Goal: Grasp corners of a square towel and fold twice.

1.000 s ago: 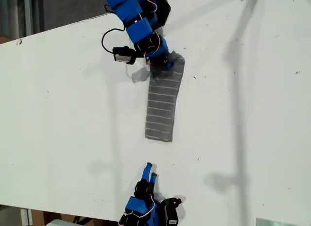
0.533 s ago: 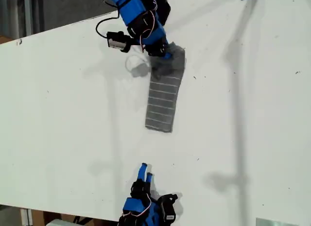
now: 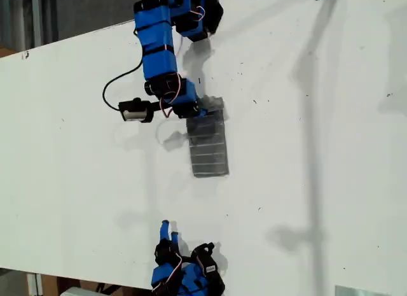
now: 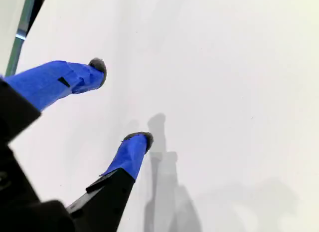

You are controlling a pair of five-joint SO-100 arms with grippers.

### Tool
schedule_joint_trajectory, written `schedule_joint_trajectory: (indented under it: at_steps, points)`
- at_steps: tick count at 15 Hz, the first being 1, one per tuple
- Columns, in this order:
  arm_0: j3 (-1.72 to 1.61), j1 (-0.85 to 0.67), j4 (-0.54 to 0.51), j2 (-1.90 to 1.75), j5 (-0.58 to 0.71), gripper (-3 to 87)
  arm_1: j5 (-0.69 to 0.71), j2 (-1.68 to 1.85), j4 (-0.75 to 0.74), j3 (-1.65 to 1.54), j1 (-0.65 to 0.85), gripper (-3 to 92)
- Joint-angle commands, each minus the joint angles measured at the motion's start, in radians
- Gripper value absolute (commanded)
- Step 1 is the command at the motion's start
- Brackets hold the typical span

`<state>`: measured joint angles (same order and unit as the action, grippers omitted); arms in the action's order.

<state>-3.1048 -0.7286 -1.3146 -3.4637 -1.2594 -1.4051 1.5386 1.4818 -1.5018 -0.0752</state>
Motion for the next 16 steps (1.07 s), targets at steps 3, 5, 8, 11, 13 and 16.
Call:
schedule_joint_trajectory:
  at_steps: [3, 5, 8, 11, 13, 16]
  points:
    - [-0.008, 0.000, 0.009, -0.005, -0.008, 23.4, 0.213, -0.101, -0.064, 0.382, 0.020, -0.2]
    - [-0.008, 0.005, 0.009, -0.005, -0.009, 23.3, 0.187, -0.011, -0.038, 0.357, 0.021, -0.2]
    - [-0.008, 0.008, 0.009, -0.005, -0.006, 23.1, 0.046, 0.181, 0.077, 0.189, 0.051, -0.1]
    - [-0.008, 0.008, 0.011, -0.005, -0.005, 22.9, -0.002, 0.420, 0.267, 0.043, 0.127, -0.1]
    - [-0.008, 0.008, 0.011, -0.005, -0.005, 22.8, -0.018, 0.627, 0.385, -0.031, 0.166, -0.1]
    - [-0.008, 0.008, 0.012, -0.005, -0.005, 22.7, -0.046, 0.779, 0.540, -0.032, 0.202, -0.1]
